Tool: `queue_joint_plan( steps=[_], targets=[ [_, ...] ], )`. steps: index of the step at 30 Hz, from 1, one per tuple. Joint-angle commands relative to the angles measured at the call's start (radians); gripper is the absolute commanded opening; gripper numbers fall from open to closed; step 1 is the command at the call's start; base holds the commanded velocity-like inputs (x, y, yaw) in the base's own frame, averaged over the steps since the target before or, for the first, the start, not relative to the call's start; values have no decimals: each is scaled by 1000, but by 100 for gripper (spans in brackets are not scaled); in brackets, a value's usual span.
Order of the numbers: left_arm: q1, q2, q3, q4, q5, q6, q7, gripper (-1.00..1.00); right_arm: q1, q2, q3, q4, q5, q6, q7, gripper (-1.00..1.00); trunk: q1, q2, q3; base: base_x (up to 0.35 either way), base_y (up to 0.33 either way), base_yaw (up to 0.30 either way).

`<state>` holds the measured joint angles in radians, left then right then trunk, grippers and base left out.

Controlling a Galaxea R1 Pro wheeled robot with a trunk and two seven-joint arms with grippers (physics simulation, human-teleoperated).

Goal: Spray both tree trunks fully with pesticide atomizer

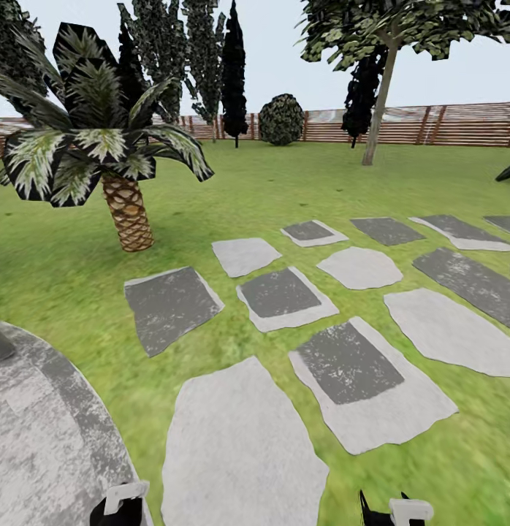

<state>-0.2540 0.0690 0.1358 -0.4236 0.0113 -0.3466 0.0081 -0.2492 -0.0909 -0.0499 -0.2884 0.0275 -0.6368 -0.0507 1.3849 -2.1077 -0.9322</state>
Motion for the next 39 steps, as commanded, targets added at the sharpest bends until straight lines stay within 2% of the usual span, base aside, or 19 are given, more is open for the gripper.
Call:
queue_joint_plan(
  steps=[1,17,29,39],
  targets=[
    [0,0,1,1,1,-3,1,-100,-1,0,-2,1,3,-3,-1,100,0,0,0,337,-88,-300],
    [0,0,2,5,1,-4,1,-100,-1,0,-2,2,3,-3,-1,100,0,0,9,336,-94,-300],
    [0,3,2,5,3,-3,1,-100,-1,0,-2,2,3,-3,-1,100,0,0,16,337,-10,-300],
    [0,3,4,5,3,-3,1,-100,-1,0,1,3,6,-3,2,100,0,0,17,339,0,-51]
  ],
)
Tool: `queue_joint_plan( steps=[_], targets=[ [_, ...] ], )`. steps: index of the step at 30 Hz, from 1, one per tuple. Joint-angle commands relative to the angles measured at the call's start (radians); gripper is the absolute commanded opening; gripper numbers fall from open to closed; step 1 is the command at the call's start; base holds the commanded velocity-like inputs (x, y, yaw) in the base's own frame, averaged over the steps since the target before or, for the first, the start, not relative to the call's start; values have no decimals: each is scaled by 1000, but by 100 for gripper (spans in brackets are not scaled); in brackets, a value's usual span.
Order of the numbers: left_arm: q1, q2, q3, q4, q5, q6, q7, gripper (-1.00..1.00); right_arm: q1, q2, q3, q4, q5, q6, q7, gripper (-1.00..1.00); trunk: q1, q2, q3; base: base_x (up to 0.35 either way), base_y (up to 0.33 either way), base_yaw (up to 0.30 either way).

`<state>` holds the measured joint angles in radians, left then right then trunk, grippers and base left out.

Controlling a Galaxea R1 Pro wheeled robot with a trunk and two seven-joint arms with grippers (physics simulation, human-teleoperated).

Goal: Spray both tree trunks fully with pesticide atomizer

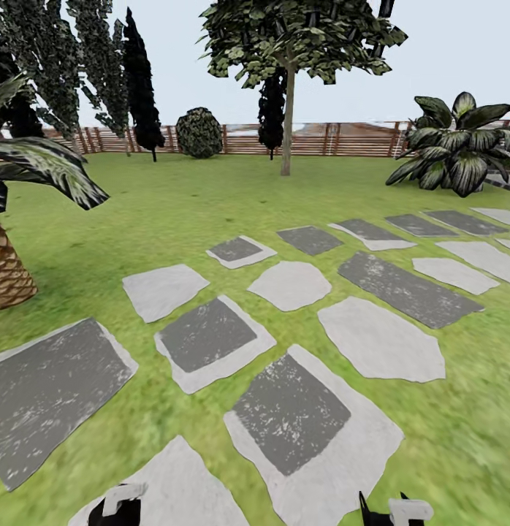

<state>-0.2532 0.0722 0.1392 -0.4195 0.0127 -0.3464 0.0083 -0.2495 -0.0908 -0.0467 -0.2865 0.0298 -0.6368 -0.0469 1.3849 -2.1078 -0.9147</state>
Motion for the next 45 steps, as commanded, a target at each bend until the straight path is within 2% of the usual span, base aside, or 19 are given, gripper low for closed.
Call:
queue_joint_plan(
  steps=[1,45],
  targets=[
    [-1,0,0,1,1,-3,1,-100,-1,0,-2,1,4,-3,0,100,0,0,-1,339,0,-1],
    [0,-2,0,1,4,-3,1,-100,-1,0,-1,-3,4,-3,-1,100,0,0,-1,339,0,0]
  ],
)
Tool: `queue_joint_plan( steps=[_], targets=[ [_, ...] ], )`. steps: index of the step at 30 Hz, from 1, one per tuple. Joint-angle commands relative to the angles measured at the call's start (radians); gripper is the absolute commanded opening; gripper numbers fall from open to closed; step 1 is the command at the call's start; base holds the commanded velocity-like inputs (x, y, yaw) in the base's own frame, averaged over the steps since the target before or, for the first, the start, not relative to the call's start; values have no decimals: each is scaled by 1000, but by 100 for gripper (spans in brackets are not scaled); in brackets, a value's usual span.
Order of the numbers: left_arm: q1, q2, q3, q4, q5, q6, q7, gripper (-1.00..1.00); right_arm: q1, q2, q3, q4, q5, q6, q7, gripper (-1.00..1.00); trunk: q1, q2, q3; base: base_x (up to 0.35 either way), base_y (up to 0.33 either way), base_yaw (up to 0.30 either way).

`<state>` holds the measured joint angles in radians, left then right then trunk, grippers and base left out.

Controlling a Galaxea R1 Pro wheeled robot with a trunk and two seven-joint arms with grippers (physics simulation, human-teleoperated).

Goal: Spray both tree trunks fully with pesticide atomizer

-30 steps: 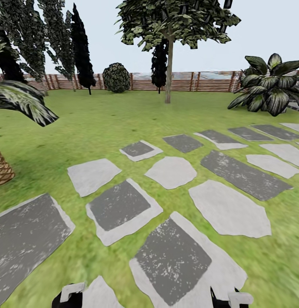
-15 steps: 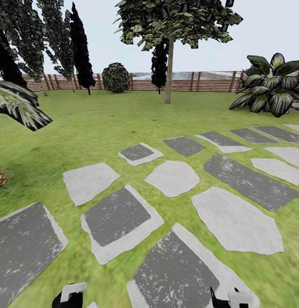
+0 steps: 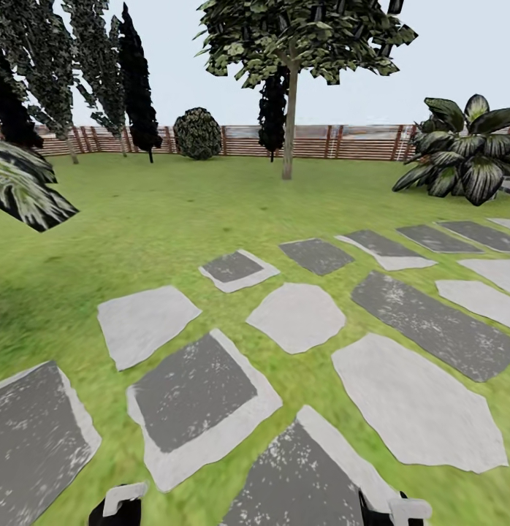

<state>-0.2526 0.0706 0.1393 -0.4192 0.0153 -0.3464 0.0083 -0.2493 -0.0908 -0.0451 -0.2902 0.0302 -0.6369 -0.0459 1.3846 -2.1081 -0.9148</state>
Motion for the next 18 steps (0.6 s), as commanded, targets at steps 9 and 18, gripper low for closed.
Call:
queue_joint_plan(
  steps=[9,18],
  targets=[
    [-1,0,0,4,1,-4,1,-100,-1,0,-3,2,5,-3,-2,100,1,0,-1,339,0,-46],
    [-1,0,0,12,2,-5,1,-100,-1,0,-2,4,6,-4,0,100,1,0,-1,339,0,-125]
  ],
)
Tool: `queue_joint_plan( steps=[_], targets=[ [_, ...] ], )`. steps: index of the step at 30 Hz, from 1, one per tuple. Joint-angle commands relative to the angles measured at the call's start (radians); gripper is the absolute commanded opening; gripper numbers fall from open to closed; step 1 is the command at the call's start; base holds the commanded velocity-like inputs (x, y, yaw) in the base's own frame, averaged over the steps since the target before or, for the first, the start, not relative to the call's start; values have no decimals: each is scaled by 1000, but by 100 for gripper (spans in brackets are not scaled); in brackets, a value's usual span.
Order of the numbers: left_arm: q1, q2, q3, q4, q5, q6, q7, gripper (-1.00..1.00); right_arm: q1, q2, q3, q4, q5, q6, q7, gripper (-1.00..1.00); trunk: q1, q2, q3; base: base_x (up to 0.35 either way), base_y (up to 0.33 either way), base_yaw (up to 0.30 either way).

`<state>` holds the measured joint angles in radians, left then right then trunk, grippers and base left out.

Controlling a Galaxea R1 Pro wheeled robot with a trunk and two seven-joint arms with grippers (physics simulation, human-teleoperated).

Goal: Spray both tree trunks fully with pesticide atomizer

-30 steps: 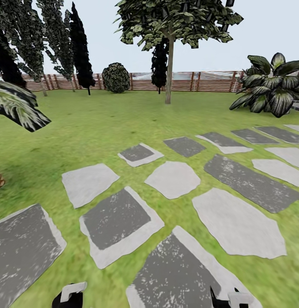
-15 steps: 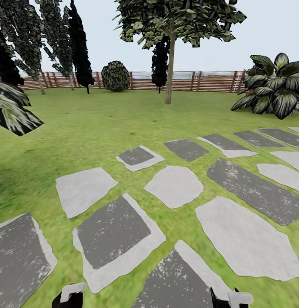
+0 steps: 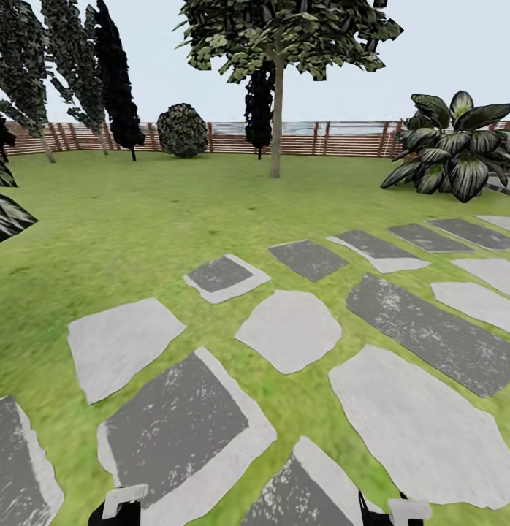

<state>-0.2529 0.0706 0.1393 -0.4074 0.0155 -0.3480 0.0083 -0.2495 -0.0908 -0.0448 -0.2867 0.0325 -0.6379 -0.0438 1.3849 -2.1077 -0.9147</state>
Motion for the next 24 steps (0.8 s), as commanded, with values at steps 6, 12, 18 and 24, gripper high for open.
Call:
queue_joint_plan(
  steps=[6,12,18,24],
  targets=[
    [-1,0,0,1,1,-3,1,-100,-1,0,-2,1,4,-3,-1,100,0,0,-1,339,0,-4],
    [0,0,0,1,1,-3,1,-100,-1,0,-1,1,4,-3,-2,100,0,0,-1,339,0,0],
    [0,0,0,1,1,-3,1,-100,-1,0,-1,3,4,-3,-2,100,0,0,-1,339,0,0],
    [-1,-1,0,1,1,-3,1,-100,-1,6,-1,3,5,-3,-2,100,0,0,-1,339,0,0]
  ],
)
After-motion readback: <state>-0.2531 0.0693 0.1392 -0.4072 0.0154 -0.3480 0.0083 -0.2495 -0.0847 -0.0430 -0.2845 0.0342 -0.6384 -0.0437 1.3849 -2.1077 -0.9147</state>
